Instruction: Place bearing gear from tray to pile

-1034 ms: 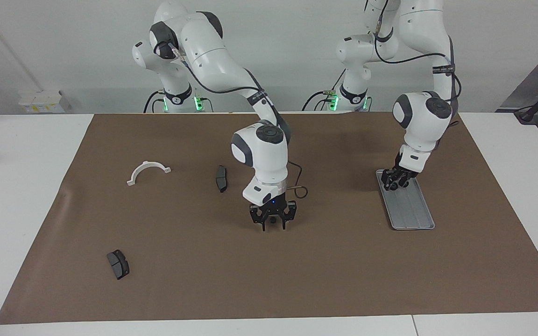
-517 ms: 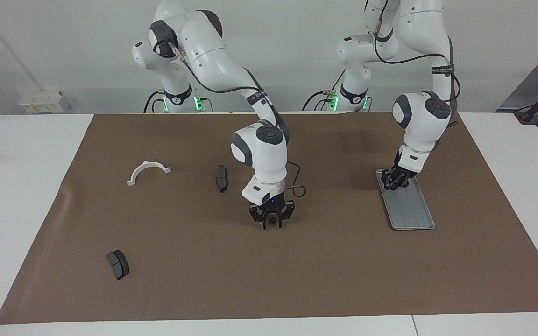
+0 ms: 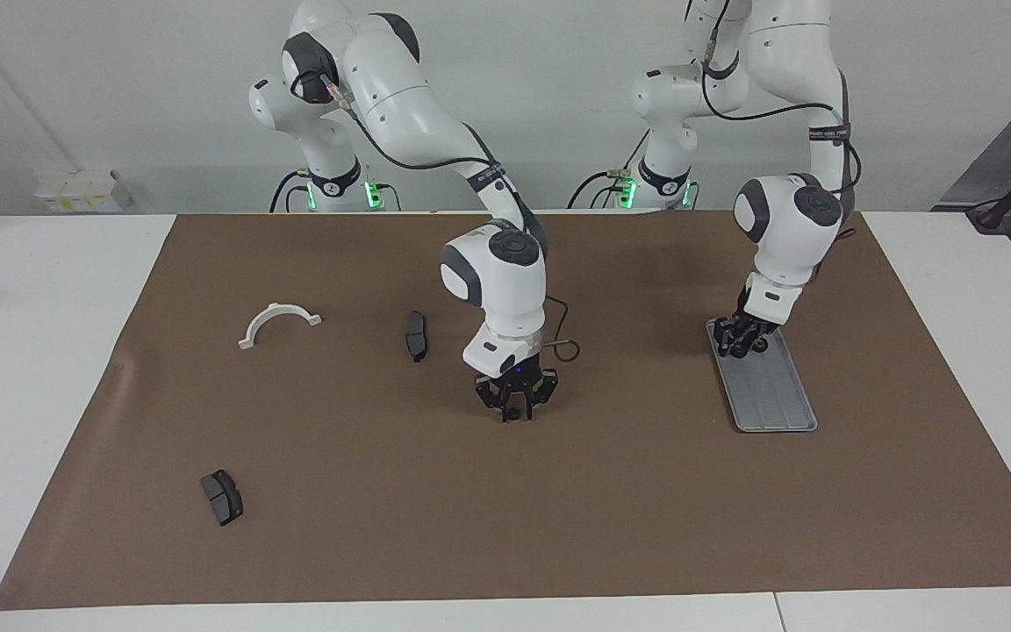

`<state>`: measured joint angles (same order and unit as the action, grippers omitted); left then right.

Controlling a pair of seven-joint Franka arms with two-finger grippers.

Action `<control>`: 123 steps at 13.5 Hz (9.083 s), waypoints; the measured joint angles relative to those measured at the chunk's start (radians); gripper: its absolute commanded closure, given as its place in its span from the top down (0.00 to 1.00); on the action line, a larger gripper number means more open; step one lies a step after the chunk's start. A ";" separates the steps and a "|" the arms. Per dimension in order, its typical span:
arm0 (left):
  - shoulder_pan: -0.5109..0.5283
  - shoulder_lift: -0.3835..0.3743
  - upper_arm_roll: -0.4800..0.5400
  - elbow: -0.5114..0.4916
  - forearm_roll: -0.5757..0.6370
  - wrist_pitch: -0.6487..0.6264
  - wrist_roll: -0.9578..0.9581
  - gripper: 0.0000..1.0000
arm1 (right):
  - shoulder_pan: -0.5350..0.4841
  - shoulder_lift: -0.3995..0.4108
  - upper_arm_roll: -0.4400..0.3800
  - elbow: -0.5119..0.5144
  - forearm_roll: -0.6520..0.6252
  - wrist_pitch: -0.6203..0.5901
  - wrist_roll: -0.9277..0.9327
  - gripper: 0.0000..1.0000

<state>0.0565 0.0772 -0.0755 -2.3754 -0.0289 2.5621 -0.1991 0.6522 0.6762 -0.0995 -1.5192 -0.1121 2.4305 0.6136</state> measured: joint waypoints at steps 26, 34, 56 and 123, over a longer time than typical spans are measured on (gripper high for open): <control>-0.614 0.478 -0.024 0.701 -0.012 0.065 -0.710 0.00 | -0.509 -0.123 -0.008 -0.012 0.092 -0.226 -0.562 0.03; -0.644 0.512 -0.001 0.752 -0.018 0.008 -0.762 1.00 | -0.625 -0.160 0.005 -0.109 0.094 -0.226 -0.698 0.77; 0.060 0.059 0.019 0.132 -0.017 -0.141 0.019 0.84 | -0.131 -0.097 0.075 -0.140 0.008 0.046 -0.107 0.77; -0.035 -0.102 -0.023 0.826 -0.011 -1.055 0.260 1.00 | -0.135 -0.113 0.086 -0.186 -0.018 0.084 -0.075 0.31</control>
<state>0.0212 -0.0248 -0.0985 -1.5489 -0.0401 1.5068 0.0610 0.5176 0.5628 -0.0130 -1.7057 -0.1302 2.5143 0.5386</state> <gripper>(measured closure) 0.000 0.617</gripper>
